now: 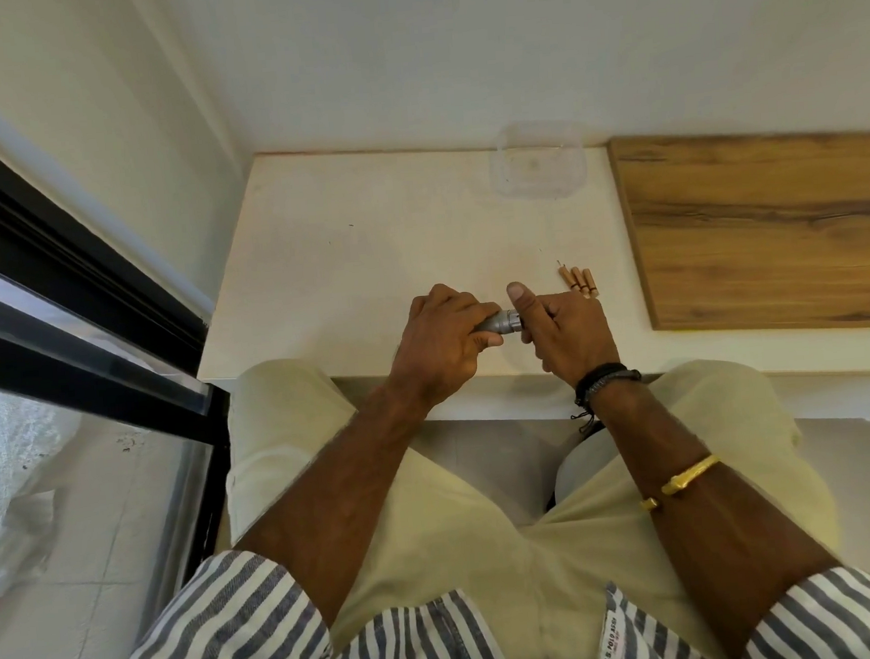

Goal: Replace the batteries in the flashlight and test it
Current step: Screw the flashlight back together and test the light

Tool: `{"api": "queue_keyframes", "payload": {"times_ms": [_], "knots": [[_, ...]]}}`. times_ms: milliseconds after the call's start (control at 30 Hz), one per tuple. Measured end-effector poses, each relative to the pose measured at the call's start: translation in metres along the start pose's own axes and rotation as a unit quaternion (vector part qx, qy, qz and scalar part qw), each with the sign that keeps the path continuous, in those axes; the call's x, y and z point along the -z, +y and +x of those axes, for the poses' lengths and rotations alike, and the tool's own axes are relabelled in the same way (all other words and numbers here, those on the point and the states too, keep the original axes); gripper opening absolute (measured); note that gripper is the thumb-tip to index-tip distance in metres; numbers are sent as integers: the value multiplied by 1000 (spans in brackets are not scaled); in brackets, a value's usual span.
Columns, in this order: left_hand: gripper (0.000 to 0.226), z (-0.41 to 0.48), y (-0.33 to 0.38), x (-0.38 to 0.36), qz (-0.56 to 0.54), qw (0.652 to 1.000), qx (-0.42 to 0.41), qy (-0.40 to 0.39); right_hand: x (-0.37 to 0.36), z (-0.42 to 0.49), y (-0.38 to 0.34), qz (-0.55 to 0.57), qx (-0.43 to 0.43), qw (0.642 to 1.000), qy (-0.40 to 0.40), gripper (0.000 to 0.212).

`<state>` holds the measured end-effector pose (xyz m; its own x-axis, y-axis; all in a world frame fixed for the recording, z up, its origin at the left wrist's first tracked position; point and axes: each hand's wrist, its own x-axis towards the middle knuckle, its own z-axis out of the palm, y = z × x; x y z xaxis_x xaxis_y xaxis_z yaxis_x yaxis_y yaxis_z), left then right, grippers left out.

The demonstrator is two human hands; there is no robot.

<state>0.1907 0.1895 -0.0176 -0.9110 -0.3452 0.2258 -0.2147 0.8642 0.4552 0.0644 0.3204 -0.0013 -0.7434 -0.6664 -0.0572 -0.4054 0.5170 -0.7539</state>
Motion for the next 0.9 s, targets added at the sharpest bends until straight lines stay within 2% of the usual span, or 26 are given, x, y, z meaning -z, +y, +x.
{"api": "queue_keyframes", "payload": {"times_ms": [100, 200, 300, 433, 567, 700, 833, 900], "knots": [[31, 1, 0, 0, -10, 1000, 15, 4, 4, -1, -1, 57, -33, 998, -15, 60], [30, 1, -2, 0, -7, 999, 30, 10, 10, 2, 3, 161, 9, 985, -64, 37], [31, 1, -3, 1, 6, 999, 45, 4, 12, 5, 9, 140, 81, 983, -83, 34], [30, 1, -3, 0, 7, 999, 40, 0, 8, 2, 9, 120, 72, 988, -56, 22], [30, 2, 2, 0, 8, 1000, 27, -5, 8, 0, 3, 46, 41, 998, -23, 36], [30, 2, 4, -1, 5, 1000, 24, -12, 5, 1, 5, -8, 12, 1000, -27, 49], [30, 3, 2, 0, 1, 999, 46, -3, 10, 5, 10, 102, 41, 991, -81, 35], [31, 3, 1, 0, 6, 999, 54, -7, 9, 8, 15, 76, 93, 989, -84, 34]]}}
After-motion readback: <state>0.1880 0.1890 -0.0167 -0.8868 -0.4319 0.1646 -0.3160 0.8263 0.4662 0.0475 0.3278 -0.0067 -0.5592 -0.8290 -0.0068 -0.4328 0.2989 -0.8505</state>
